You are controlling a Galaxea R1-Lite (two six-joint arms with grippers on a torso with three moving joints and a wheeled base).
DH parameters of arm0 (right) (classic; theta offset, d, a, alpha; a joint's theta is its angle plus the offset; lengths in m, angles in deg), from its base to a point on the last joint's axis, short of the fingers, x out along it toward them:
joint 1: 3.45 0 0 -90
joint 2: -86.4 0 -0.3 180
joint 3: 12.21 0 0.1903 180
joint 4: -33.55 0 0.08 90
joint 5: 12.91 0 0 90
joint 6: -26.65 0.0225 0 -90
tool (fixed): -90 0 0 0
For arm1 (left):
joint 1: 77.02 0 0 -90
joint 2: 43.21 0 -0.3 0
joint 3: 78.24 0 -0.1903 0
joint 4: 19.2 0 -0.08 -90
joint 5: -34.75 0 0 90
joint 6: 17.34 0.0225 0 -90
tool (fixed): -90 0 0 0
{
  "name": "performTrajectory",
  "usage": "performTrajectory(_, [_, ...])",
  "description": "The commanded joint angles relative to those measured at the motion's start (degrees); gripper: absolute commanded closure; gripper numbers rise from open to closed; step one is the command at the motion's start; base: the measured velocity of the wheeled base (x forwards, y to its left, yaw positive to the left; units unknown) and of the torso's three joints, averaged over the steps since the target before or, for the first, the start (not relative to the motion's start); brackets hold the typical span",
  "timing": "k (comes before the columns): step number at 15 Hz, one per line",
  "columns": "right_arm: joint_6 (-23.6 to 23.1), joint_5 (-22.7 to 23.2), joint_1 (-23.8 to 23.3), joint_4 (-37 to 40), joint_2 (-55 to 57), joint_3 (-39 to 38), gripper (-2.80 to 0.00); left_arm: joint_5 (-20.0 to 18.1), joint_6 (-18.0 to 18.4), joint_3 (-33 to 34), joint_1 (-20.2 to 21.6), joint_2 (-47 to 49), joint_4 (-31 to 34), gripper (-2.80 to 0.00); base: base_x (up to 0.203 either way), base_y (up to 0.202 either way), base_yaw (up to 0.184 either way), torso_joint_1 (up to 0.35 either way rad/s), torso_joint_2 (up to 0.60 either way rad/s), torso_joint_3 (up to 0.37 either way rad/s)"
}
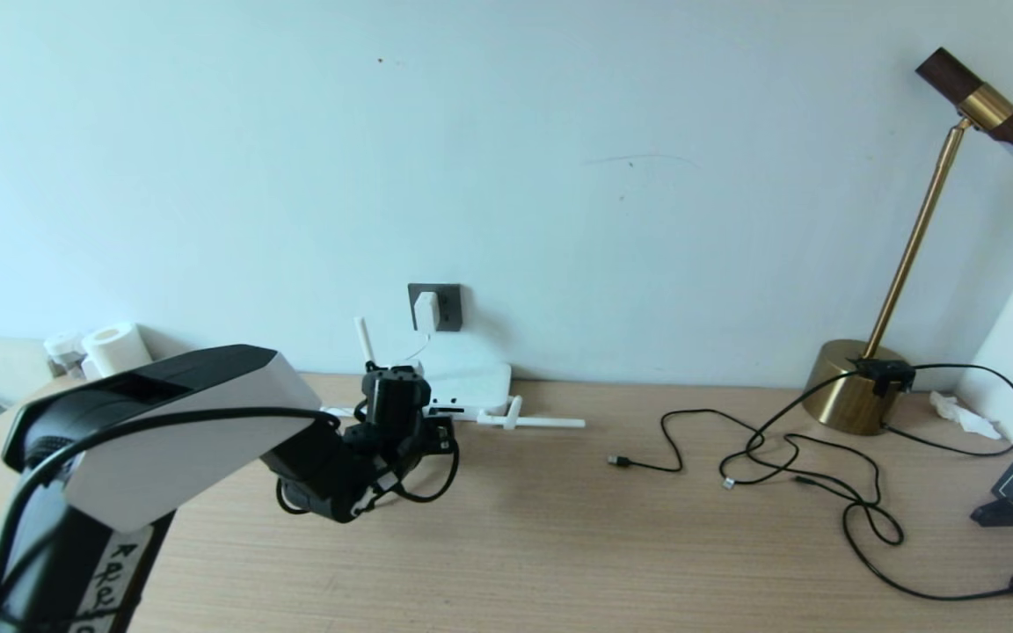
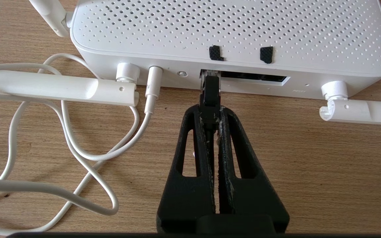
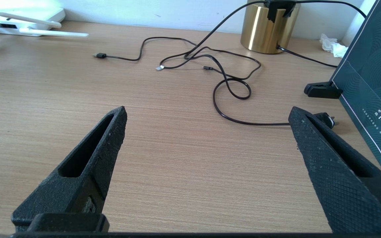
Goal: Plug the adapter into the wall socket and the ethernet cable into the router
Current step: Align cable and router interface
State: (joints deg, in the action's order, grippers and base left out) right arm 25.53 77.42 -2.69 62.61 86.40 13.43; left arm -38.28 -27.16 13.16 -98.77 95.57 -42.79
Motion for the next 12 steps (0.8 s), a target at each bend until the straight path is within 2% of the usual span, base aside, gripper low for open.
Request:
performTrajectory(1, [-0.02, 0.02, 0.02, 0.02, 0.09, 0.01, -2.80, 0.08, -0.03, 0.02, -0.05, -0.17, -0.15, 0.00, 0.000, 0.000, 0.000, 0.000, 0.00, 0.000])
performTrajectory(12, [-0.02, 0.02, 0.02, 0.02, 0.08, 0.01, -2.80, -0.01, -0.12, 0.19, -0.14, 0.70, -0.24, 0.00, 0.000, 0.000, 0.000, 0.000, 0.00, 0.000])
